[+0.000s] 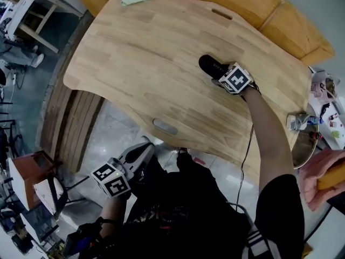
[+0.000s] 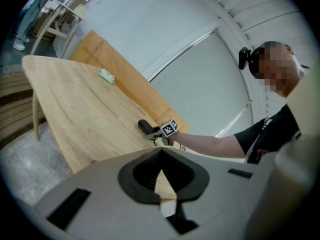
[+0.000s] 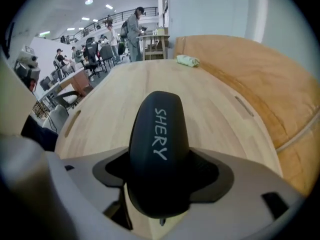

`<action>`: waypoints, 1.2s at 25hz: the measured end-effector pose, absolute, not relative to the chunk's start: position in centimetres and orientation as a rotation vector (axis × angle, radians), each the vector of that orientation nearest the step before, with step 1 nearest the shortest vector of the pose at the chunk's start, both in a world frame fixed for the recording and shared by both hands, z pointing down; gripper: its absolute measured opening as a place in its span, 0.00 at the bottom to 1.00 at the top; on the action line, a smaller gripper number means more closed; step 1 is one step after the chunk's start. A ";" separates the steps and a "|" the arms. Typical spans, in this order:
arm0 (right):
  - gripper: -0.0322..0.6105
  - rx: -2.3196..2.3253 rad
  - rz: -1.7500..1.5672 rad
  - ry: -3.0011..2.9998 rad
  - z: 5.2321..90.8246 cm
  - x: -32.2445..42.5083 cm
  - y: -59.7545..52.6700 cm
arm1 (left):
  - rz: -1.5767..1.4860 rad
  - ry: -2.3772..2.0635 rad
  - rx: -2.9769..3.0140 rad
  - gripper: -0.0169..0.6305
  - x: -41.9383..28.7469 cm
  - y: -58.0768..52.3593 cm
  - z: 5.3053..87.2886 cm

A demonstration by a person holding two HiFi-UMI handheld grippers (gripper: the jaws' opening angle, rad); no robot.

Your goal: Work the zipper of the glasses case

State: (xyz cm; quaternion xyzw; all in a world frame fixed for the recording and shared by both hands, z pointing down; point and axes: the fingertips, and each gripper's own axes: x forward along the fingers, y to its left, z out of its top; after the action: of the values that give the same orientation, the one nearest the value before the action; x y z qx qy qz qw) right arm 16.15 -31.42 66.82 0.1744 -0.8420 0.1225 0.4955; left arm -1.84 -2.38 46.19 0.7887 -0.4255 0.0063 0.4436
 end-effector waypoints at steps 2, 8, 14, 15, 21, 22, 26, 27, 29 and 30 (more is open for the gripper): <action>0.60 0.438 0.402 -2.133 64.8 15.2 -30.8 | 0.011 -1.046 1.968 0.04 -1.7 -2.8 46.1; 0.60 0.294 0.899 -2.557 55.6 10.5 -25.7 | -0.034 -1.004 2.039 0.04 -1.7 -4.7 45.0; 0.60 0.055 1.057 -2.778 47.8 7.1 -18.2 | -0.103 -0.929 2.155 0.20 -1.3 -7.0 42.3; 0.60 0.015 1.078 -2.801 46.7 6.5 -17.0 | -0.111 -0.912 2.176 0.29 -1.2 -7.4 41.8; 0.60 -0.211 1.125 -2.860 41.8 3.0 -10.0 | -0.168 -0.789 2.280 0.57 -0.6 -9.1 38.4; 0.60 -0.243 1.114 -2.859 41.4 2.4 -9.0 | -0.170 -0.771 2.297 0.58 -0.6 -9.4 37.9; 0.60 -0.331 1.077 -2.848 40.1 -0.1 -5.6 | -0.200 -0.691 2.332 0.63 -0.6 -9.7 36.3; 0.60 -0.342 1.070 -2.849 39.9 -0.7 -5.0 | -0.227 -0.660 2.325 0.64 -0.6 -9.6 35.9; 0.60 -0.365 1.061 -2.853 39.2 -1.9 -4.1 | -0.293 -0.589 2.301 0.64 -0.9 -9.4 34.9; 0.60 -0.376 1.057 -2.854 39.0 -2.5 -3.7 | -0.319 -0.556 2.292 0.64 -0.9 -9.3 34.5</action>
State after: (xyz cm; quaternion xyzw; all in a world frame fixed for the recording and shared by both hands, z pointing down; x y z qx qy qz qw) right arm -2.46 -3.66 38.97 -0.1226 -0.9300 0.3443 0.0375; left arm -0.95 -9.28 34.55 0.8942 -0.2167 -0.1243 0.3715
